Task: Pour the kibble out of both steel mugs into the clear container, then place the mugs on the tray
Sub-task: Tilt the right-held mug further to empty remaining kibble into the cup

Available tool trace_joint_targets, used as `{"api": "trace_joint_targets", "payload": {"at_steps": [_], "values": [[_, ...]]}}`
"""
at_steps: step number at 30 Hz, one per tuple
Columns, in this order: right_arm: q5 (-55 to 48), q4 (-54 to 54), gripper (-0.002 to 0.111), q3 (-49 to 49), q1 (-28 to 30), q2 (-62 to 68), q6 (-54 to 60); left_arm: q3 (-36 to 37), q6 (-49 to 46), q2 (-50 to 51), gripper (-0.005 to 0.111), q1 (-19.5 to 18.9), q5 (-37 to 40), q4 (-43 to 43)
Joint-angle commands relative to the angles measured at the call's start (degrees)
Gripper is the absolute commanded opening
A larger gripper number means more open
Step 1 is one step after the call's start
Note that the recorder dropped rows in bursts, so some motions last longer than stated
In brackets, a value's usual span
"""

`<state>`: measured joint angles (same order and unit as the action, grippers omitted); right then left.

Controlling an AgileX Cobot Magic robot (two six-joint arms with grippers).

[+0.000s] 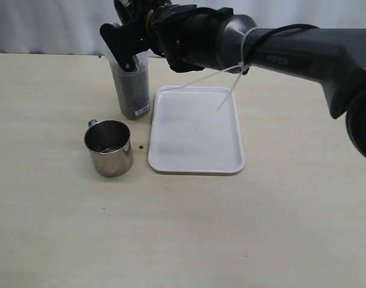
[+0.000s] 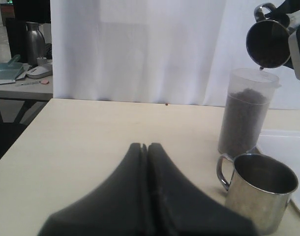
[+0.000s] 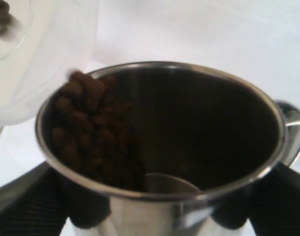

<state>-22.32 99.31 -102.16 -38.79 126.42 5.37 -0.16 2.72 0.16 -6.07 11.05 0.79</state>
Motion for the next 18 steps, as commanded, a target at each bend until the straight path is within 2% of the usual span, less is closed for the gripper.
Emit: {"api": "trace_joint_targets", "payload": {"at_steps": [1, 18], "values": [[-0.59, 0.64, 0.005, -0.47, -0.01, -0.46, 1.51, 0.16, 0.05, -0.16, 0.0, 0.22, -0.16, 0.05], [-0.86, 0.64, 0.005, -0.47, -0.01, -0.46, 1.69, 0.16, 0.05, -0.16, 0.0, 0.22, -0.16, 0.05]]}}
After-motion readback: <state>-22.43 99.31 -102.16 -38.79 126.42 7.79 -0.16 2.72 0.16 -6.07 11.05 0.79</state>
